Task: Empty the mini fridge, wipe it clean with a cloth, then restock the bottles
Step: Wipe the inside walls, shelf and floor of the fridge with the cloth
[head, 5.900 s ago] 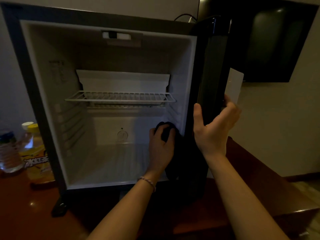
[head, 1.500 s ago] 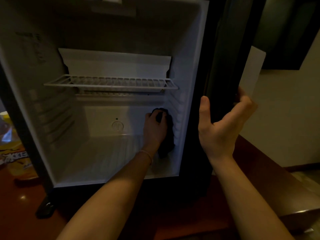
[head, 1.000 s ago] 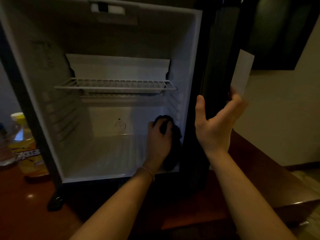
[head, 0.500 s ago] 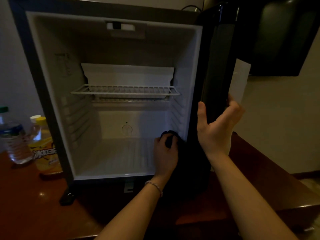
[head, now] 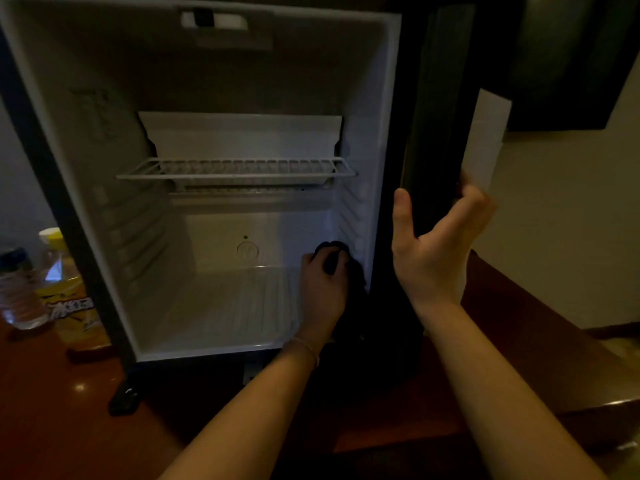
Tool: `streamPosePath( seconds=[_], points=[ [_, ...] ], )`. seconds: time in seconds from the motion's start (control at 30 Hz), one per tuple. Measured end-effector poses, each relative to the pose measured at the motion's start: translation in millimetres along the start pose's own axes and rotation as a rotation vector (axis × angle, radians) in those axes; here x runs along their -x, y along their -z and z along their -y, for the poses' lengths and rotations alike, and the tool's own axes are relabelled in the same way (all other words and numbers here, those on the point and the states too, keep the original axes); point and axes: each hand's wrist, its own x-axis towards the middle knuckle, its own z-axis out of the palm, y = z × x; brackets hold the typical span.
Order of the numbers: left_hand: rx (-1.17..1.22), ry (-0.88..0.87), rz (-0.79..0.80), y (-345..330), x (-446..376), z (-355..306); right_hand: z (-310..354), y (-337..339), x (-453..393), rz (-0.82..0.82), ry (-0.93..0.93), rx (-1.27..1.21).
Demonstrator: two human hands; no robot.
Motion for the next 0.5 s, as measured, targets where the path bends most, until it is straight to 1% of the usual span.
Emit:
streamPosePath(
  seconds=[0.07,0.17,0.33,0.43,0.5],
  points=[
    [-0.027,-0.023,-0.011,-0.8,-4.3,3.5,1.0,0.1,-0.5,-0.002,0.001,-0.003],
    [-0.071,0.013,-0.020,-3.6,-19.6,9.9,0.2,0.6,-1.3,0.001,0.010,-0.006],
    [-0.160,0.076,0.037,-9.0,-54.3,19.7,-2.7,-1.8,-1.2,-0.017,0.035,-0.013],
    [-0.161,0.085,0.045,-10.6,-58.2,21.9,-3.5,-2.9,-1.2,-0.027,0.043,-0.013],
    [-0.122,0.116,0.033,-11.8,-51.8,20.0,-3.3,-3.1,-1.4,-0.030,0.040,-0.007]
  ],
)
